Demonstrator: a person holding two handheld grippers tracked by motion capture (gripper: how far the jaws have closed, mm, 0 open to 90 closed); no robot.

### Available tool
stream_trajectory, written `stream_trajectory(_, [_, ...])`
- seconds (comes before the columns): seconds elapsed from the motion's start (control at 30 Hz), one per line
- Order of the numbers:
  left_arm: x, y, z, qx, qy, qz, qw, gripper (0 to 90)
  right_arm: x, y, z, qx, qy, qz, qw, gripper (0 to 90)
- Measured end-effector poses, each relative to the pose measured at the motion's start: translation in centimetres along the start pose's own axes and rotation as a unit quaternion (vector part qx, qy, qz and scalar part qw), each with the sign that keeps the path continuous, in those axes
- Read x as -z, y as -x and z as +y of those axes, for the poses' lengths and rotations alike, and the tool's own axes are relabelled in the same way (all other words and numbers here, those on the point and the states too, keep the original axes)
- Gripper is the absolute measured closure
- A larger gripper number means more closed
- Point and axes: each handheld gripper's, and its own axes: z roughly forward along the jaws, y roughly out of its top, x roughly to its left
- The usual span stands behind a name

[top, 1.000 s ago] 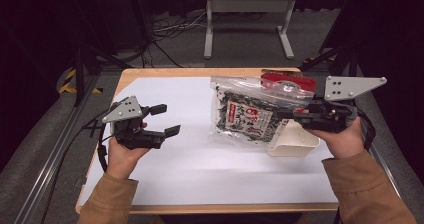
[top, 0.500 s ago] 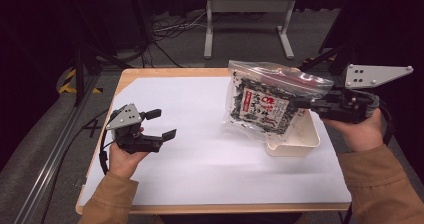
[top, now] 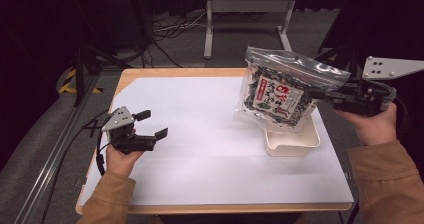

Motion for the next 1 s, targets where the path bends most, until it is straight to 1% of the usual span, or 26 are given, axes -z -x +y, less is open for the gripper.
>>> stream_trajectory(0.03, [0.0, -0.2, -0.2, -0.002, -0.001, 0.002, 1.0000, 9.3, 0.1, 0.1, 0.0, 0.001, -0.001, -0.004, 1.0000, 77.1])
stream_trajectory(0.07, [0.1, -0.4, -0.4, 0.002, 0.000, 0.003, 1.0000, 9.1, 0.3, 0.2, 0.0, 0.007, -0.005, -0.013, 0.9999, 77.1])
stream_trajectory(0.1, [0.2, -0.7, -0.7, 0.003, -0.001, 0.006, 1.0000, 8.9, 0.4, 0.2, 0.1, 0.008, -0.007, -0.016, 0.9998, 77.1])
stream_trajectory(0.17, [0.2, -0.9, -0.9, 0.006, -0.002, 0.007, 1.0000, 8.9, 0.5, 0.2, 0.1, 0.010, -0.009, -0.019, 0.9997, 77.0])
stream_trajectory(0.23, [0.2, -1.3, -1.1, 0.008, 0.002, 0.006, 0.9999, 8.3, 0.7, 0.4, -0.1, 0.008, -0.014, -0.026, 0.9995, 77.0])
stream_trajectory(0.27, [0.2, -1.4, -1.2, 0.011, 0.003, 0.004, 0.9999, 8.3, 0.7, 0.4, -0.1, 0.008, -0.014, -0.026, 0.9995, 77.0])
stream_trajectory(0.33, [0.2, -1.5, -1.4, 0.011, 0.002, 0.006, 0.9999, 8.1, 0.7, 0.6, -0.3, 0.010, -0.018, -0.035, 0.9992, 77.0])
stream_trajectory(0.47, [0.1, -1.6, -1.5, 0.008, 0.008, 0.010, 0.9999, 6.8, 0.7, 1.2, -1.0, 0.001, -0.021, -0.046, 0.9987, 77.0])
stream_trajectory(0.5, [0.1, -1.6, -1.5, 0.007, 0.011, 0.007, 0.9999, 6.0, 0.7, 1.5, -1.3, -0.003, -0.021, -0.050, 0.9985, 77.0])
stream_trajectory(0.57, [0.1, -1.5, -1.5, 0.003, 0.013, 0.007, 0.9999, 6.0, 0.7, 1.6, -1.5, -0.004, -0.022, -0.052, 0.9984, 77.0])
stream_trajectory(0.6, [0.1, -1.5, -1.5, 0.005, 0.014, 0.005, 0.9999, 6.0, 0.6, 1.8, -1.7, -0.006, -0.025, -0.055, 0.9982, 77.0])
stream_trajectory(0.77, [0.0, -1.6, -1.6, 0.003, 0.011, 0.007, 0.9999, 5.9, 0.6, 2.4, -2.4, -0.011, -0.035, -0.064, 0.9973, 77.0])
stream_trajectory(0.93, [-0.1, -1.5, -1.6, 0.004, 0.011, 0.007, 0.9999, 5.6, 0.7, 2.6, -2.8, -0.012, -0.042, -0.077, 0.9961, 77.0])
stream_trajectory(0.97, [-0.1, -1.5, -1.6, 0.004, 0.011, 0.007, 0.9999, 5.6, 0.7, 2.5, -2.8, -0.010, -0.046, -0.084, 0.9954, 77.0])
stream_trajectory(1.0, [-0.1, -1.6, -1.6, 0.003, 0.011, 0.009, 0.9999, 5.6, 0.7, 2.5, -2.8, -0.010, -0.046, -0.084, 0.9954, 77.0])
